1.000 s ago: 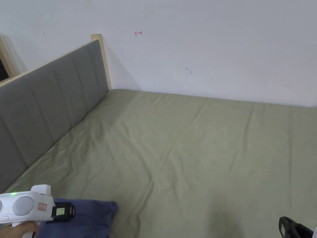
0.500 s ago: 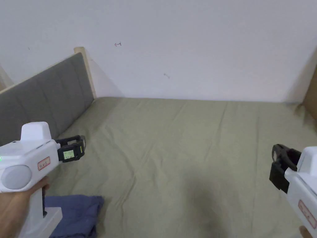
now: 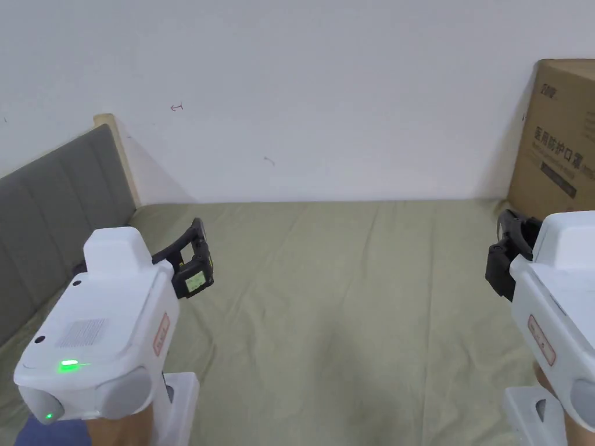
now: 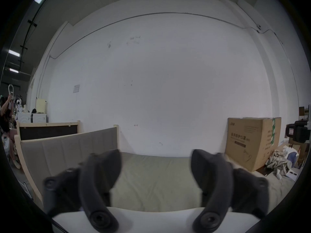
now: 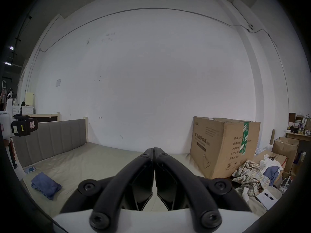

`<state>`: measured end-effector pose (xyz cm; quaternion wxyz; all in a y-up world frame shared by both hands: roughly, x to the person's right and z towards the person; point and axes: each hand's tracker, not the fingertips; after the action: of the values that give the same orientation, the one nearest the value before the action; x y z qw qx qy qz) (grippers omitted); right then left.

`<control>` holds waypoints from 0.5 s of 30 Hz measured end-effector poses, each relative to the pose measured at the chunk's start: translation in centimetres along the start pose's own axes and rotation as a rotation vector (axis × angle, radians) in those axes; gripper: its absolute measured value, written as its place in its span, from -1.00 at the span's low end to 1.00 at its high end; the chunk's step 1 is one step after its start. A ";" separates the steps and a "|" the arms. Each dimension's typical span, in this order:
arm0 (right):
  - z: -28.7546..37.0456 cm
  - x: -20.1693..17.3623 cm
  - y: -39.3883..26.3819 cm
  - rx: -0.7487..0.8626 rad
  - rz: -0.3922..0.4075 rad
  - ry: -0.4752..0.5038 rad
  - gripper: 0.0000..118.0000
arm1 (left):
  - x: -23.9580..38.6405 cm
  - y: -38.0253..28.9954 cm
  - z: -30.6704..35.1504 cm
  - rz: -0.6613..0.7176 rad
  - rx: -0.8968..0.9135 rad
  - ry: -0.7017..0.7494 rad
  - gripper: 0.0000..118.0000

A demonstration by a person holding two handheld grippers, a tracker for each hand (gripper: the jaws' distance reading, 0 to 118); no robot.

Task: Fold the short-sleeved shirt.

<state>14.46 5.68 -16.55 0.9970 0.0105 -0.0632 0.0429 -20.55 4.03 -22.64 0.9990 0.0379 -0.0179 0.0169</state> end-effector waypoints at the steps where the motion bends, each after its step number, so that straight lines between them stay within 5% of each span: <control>1: 0.1 0.1 0.0 0.000 -0.001 0.002 -1.00 | 0.4 -0.2 0.0 0.006 0.006 -0.008 -0.33; 3: 0.3 0.3 -0.2 0.002 -0.008 -0.003 -1.00 | 0.9 -0.3 -0.2 0.037 -0.025 -0.047 -1.00; 15: 0.9 1.5 -0.2 0.018 -0.013 -0.025 -1.00 | 2.7 -1.1 -0.2 0.022 -0.031 -0.119 -1.00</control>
<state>15.83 5.54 -15.46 0.9963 0.0205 -0.0750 0.0370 -17.82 3.01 -22.86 0.9964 0.0231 -0.0781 0.0253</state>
